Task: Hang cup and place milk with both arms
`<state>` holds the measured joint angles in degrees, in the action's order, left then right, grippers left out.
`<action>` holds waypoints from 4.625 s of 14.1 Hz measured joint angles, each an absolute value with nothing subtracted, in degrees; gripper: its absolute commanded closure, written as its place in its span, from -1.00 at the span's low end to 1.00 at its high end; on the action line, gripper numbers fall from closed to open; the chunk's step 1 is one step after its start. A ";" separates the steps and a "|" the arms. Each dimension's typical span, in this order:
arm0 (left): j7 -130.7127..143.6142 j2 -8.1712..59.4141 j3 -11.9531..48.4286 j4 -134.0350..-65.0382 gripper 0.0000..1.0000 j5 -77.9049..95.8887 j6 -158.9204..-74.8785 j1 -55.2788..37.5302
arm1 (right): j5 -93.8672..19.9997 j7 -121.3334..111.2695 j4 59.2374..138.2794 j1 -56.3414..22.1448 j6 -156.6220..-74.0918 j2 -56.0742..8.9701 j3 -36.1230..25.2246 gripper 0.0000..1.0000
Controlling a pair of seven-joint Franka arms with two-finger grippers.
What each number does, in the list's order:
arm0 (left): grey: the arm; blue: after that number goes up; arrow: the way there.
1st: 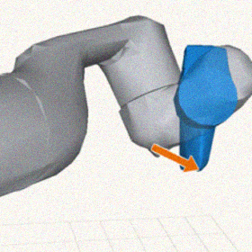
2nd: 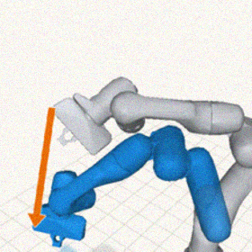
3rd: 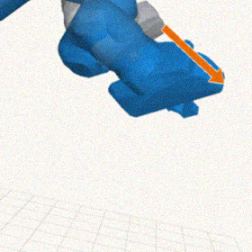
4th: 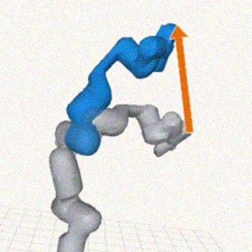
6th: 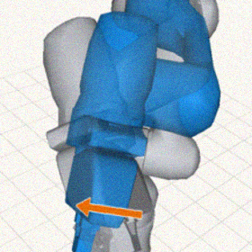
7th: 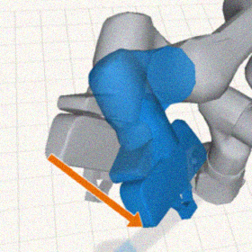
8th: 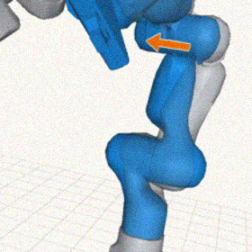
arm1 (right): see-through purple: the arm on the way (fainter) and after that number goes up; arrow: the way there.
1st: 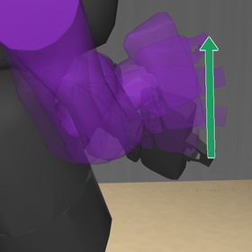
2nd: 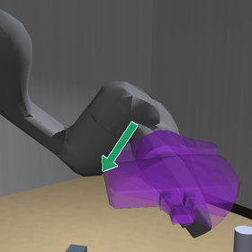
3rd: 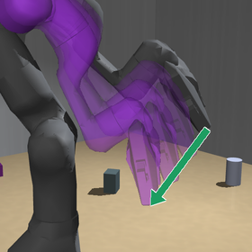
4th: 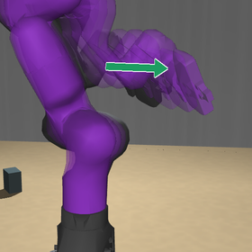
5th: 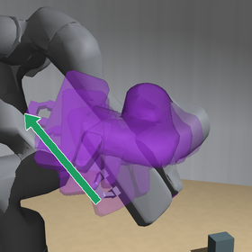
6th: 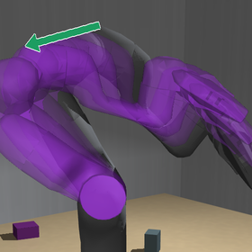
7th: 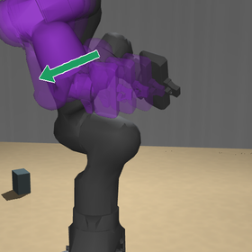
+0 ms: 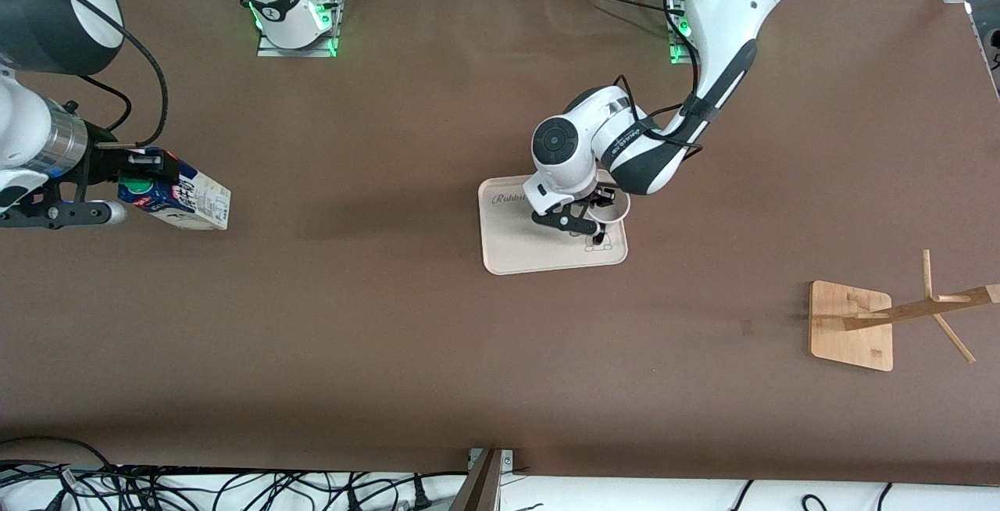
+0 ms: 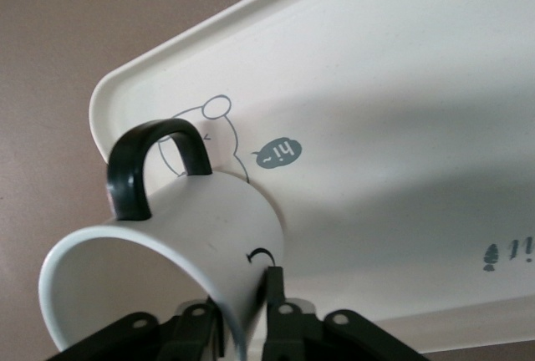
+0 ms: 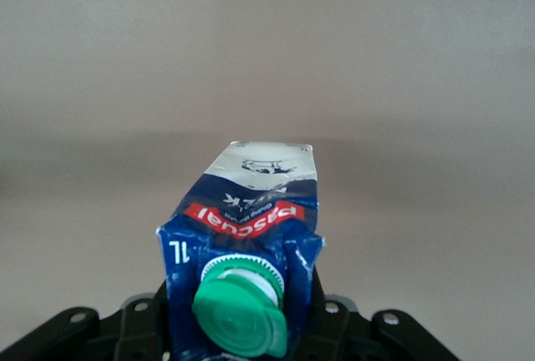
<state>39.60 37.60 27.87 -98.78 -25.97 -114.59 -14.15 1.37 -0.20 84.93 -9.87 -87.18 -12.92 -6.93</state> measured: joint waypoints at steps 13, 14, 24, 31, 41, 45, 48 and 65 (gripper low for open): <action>40.65 37.27 27.77 -93.27 1.00 -17.38 -114.82 -11.95 | 1.37 -0.13 101.78 -9.86 -102.17 -10.50 -6.04 -0.18; 40.73 37.01 27.80 -92.73 1.00 -17.36 -114.65 -11.11 | 1.37 -0.12 103.62 -9.86 -103.57 -10.05 -5.90 -0.18; 22.56 28.18 27.80 -76.30 1.00 -12.00 -93.69 3.52 | 1.37 -0.15 115.12 -9.85 -112.59 -8.00 -5.47 -0.18; 1.35 28.33 27.74 -72.89 1.00 -11.60 -88.81 19.44 | 1.35 -0.20 118.57 -9.85 -113.88 -7.91 -3.92 -0.18; -1.31 28.37 28.21 -69.42 1.00 -10.95 -87.77 21.78 | -1.79 -6.02 121.28 -8.80 -116.61 -7.79 -3.92 -0.19; -1.30 28.46 27.69 -69.04 1.00 -10.95 -87.72 23.31 | -3.51 -9.58 121.64 -6.64 -116.68 -7.79 -3.93 -0.26; -1.30 28.83 27.68 -68.90 1.00 -10.95 -87.77 25.31 | -3.61 -9.61 121.70 -6.60 -116.71 -7.79 -3.88 -1.00; -1.32 31.12 28.75 -65.89 -1.00 -10.98 -87.74 25.58 | -3.78 -7.38 108.74 -4.30 -105.16 -4.93 -4.21 -1.00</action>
